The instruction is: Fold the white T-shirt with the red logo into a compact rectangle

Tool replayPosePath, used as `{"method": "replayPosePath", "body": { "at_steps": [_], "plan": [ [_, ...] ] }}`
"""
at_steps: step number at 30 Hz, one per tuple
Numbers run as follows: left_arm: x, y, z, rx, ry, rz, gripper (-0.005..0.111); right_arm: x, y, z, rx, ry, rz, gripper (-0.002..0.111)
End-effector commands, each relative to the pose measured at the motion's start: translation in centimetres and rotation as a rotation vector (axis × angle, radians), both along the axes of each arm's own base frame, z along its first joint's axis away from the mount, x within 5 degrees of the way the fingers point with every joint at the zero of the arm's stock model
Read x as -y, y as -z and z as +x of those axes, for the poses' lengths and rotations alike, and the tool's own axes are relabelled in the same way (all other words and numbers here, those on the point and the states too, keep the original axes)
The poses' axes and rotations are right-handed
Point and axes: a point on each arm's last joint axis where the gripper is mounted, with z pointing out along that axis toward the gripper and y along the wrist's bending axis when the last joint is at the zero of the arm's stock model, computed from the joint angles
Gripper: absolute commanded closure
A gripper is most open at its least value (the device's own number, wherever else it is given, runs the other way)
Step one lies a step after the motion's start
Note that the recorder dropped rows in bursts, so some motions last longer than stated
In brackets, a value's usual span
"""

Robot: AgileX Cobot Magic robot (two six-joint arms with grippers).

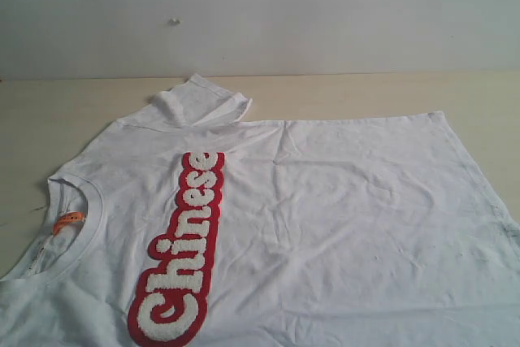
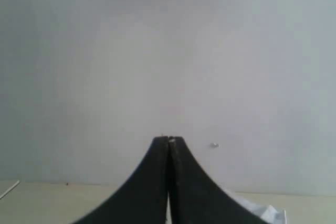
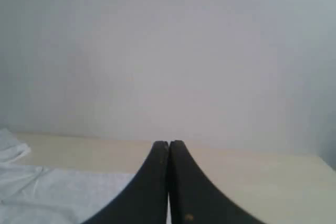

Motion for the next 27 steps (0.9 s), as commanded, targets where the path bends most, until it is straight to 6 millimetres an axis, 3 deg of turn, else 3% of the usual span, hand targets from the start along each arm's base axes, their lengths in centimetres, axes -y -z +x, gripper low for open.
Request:
{"method": "replayPosePath", "body": {
  "at_steps": [1, 5, 8, 11, 15, 17, 20, 27],
  "plan": [
    [0.0, -0.4, -0.2, 0.048, -0.004, 0.005, 0.107, 0.0, -0.8, -0.1, 0.103, -0.002, -0.010, 0.108],
    [0.0, -0.6, -0.2, 0.074, -0.001, -0.006, 0.107, -0.2, -2.1, -0.5, 0.253, -0.024, 0.036, 0.108],
    [0.0, -2.1, -0.9, 0.241, 0.040, -0.105, 0.107, -0.2, -2.5, -0.6, 0.318, -0.070, 0.206, 0.108],
    [0.0, -4.0, -2.2, 0.496, 0.076, -0.143, 0.107, -0.3, -3.3, -1.0, 0.425, -0.103, 0.240, 0.108],
    [0.0, -4.8, -3.2, 0.627, 0.122, -0.198, 0.107, -0.4, -4.3, -1.6, 0.556, -0.177, 0.355, 0.108],
    [0.0, -5.2, -3.3, 0.629, 0.160, -0.255, 0.107, -0.5, -4.9, -1.9, 0.623, -0.226, 0.415, 0.108],
    [0.0, -7.3, -3.5, 0.601, 0.207, -0.326, 0.107, -0.8, -7.1, -2.6, 0.658, -0.251, 0.390, 0.108],
    [1.0, -13.2, -1.5, 0.335, 0.152, -0.066, 0.107, -1.1, -12.3, -3.6, 0.609, -0.214, 0.275, 0.108]
  ]
}}
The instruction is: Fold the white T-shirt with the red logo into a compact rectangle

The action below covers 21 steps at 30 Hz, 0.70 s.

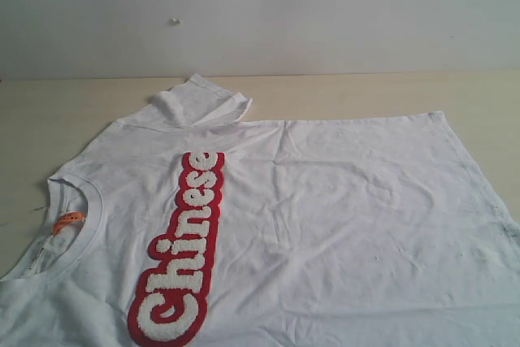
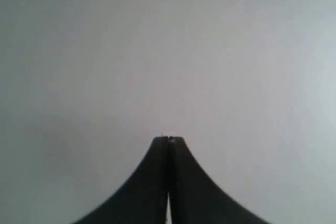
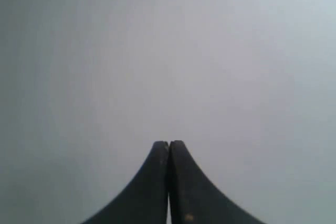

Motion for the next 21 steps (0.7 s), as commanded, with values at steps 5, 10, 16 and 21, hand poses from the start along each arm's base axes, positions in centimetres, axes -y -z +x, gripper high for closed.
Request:
{"method": "replayPosePath", "body": {
  "at_steps": [5, 10, 16, 21],
  "plan": [
    [0.3, -5.1, 4.2, -0.292, -0.135, 0.234, 0.107, 0.1, -5.9, 1.1, -0.123, 0.086, -0.093, 0.108],
    [0.2, -5.0, 8.6, -0.491, -0.150, 0.241, 0.107, 0.9, -7.7, 4.5, -0.328, 0.157, -0.146, 0.108],
    [0.9, -2.0, 15.2, -0.772, -0.134, 0.334, 0.107, 2.0, -7.6, 10.2, -0.592, 0.201, -0.174, 0.108],
    [1.3, 1.2, 20.6, -1.123, -0.227, 0.517, 0.107, 3.0, -5.6, 15.1, -0.851, 0.246, -0.257, 0.108]
  ]
}}
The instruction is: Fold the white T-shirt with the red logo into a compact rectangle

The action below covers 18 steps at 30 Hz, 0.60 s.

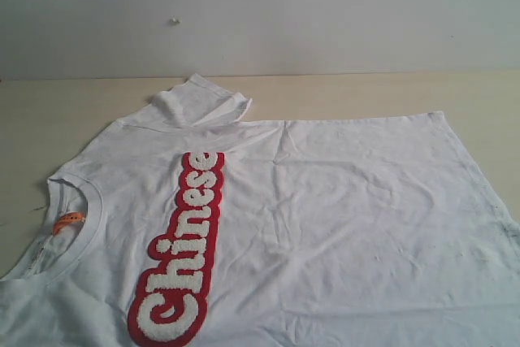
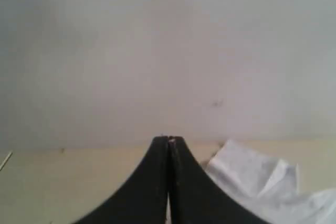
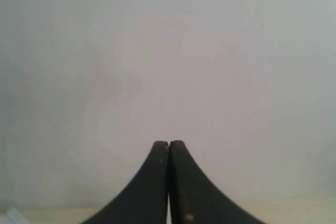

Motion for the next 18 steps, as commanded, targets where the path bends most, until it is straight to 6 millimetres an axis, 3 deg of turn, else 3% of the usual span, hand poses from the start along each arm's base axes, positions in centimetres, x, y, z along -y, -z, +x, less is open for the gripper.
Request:
{"method": "replayPosePath", "body": {
  "at_steps": [1, 4, 8, 13, 18],
  "plan": [
    [0.5, 2.5, 4.5, -0.288, -0.048, 0.200, 0.107, 0.9, 2.0, 4.1, -0.235, 0.038, -0.101, 0.108],
    [2.0, 4.3, 7.1, -0.452, 0.014, 0.334, 0.107, 1.4, 3.7, 6.6, -0.368, 0.037, -0.151, 0.108],
    [4.4, 6.7, 9.4, -0.620, 0.223, 0.387, 0.107, 1.7, 6.4, 9.0, -0.505, 0.011, -0.230, 0.108],
    [6.6, 9.2, 11.2, -0.826, 0.516, 0.413, 0.107, 2.0, 9.1, 11.2, -0.663, -0.017, -0.274, 0.108],
    [7.5, 12.0, 11.6, -0.924, 0.778, 0.527, 0.107, 1.5, 9.7, 13.1, -0.878, -0.161, -0.278, 0.108]
  ]
}}
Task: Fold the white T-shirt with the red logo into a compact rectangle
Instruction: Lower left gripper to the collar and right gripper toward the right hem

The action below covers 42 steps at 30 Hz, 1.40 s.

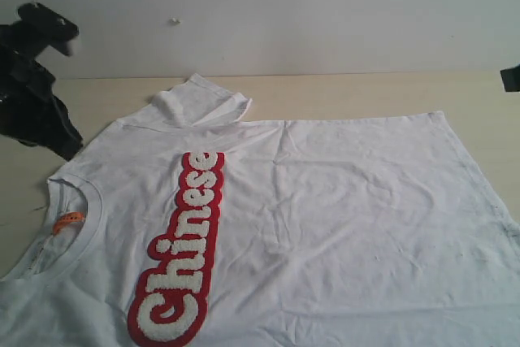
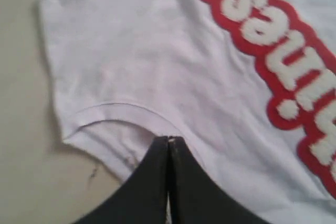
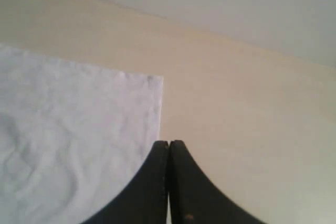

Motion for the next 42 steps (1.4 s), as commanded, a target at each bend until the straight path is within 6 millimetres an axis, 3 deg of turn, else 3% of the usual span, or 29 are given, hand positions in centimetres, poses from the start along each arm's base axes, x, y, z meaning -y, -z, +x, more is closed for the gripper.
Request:
{"method": "replayPosePath", "body": {
  "at_steps": [1, 8, 17, 19, 22, 23, 27, 34, 38, 42],
  "plan": [
    [0.8, 2.1, 0.1, -0.100, 0.254, 0.035, 0.107, -0.9, 0.0, 1.6, -0.167, -0.140, 0.061, 0.108],
    [0.4, 5.1, 0.7, -0.146, 0.487, 0.168, 0.107, -3.5, 1.0, 2.8, -0.292, -0.534, 0.126, 0.108],
    [-1.5, 7.9, 0.8, -0.213, 0.682, 0.414, 0.103, -3.3, 3.5, 4.2, -0.358, -0.540, 0.145, 0.108],
    [-1.5, 8.2, 1.0, -0.182, 0.683, 0.424, 0.092, -3.2, 3.9, 4.4, -0.367, -0.538, 0.146, 0.108],
    [-1.6, 8.7, 1.4, -0.132, 0.692, 0.449, 0.065, -3.2, 4.5, 4.7, -0.381, -0.553, 0.139, 0.108],
    [-1.6, 9.0, 1.6, -0.121, 0.700, 0.461, 0.044, -3.2, 4.8, 4.8, -0.388, -0.551, 0.148, 0.108],
    [-1.3, 9.9, 1.8, -0.120, 0.679, 0.429, 0.001, -3.2, 5.0, 5.0, -0.389, -0.548, 0.148, 0.108],
    [-1.3, 9.7, 2.8, -0.001, 0.717, 0.482, 0.001, -3.1, 4.9, 5.2, -0.366, -0.531, 0.141, 0.108],
    [-1.1, 9.8, 2.4, -0.056, 0.674, 0.442, 0.001, -3.2, 4.8, 5.3, -0.352, -0.517, 0.178, 0.108],
    [-1.6, 10.0, 1.2, -0.181, 0.792, 0.456, 0.001, -3.4, 4.7, 5.3, -0.343, -0.517, 0.197, 0.108]
  ]
}}
